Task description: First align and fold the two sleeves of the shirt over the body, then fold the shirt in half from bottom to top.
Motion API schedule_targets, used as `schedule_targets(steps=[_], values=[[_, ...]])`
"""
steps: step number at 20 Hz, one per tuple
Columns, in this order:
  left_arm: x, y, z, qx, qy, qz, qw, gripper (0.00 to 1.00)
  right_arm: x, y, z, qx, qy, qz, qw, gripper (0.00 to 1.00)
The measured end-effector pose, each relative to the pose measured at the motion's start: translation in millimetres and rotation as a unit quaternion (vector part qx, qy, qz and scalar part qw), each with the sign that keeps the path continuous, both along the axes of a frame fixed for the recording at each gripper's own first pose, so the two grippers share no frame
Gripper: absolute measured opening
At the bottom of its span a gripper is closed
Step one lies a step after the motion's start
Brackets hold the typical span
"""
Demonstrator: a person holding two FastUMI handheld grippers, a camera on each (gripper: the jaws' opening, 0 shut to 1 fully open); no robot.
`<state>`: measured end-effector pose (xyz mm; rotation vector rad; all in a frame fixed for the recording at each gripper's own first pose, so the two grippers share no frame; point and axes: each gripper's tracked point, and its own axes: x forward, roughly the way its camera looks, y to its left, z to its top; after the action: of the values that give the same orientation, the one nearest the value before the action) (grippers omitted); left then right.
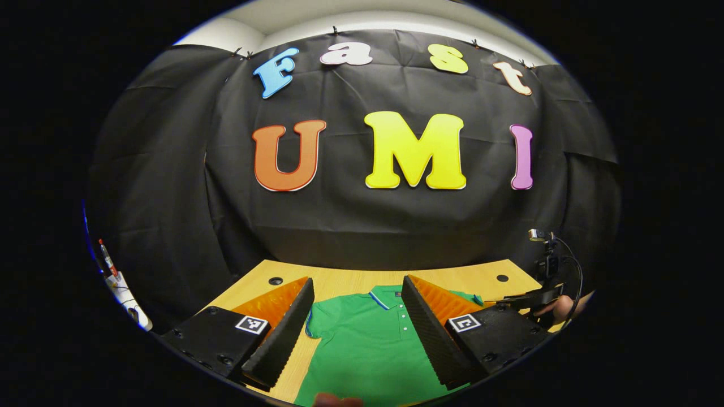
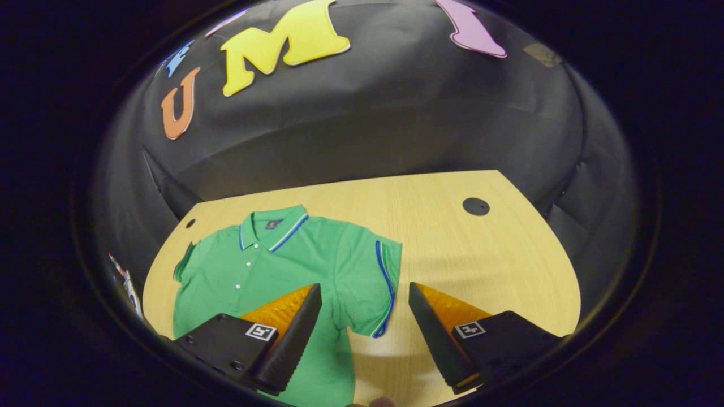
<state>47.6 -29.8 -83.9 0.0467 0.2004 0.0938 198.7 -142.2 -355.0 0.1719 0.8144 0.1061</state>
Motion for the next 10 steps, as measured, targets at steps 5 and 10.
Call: schedule_targets(steps=[5, 10], values=[[0, 19, -16, 0.022, 0.027, 0.02, 0.999, 1.0, 30, 2, -31, 0.001, 0.016, -0.007, 1.0, 0.94], [1, 31, -27, 0.017, 0.046, 0.038, 0.998, 1.0, 31, 0, -52, -0.019, 0.035, 0.002, 0.999, 0.91]])
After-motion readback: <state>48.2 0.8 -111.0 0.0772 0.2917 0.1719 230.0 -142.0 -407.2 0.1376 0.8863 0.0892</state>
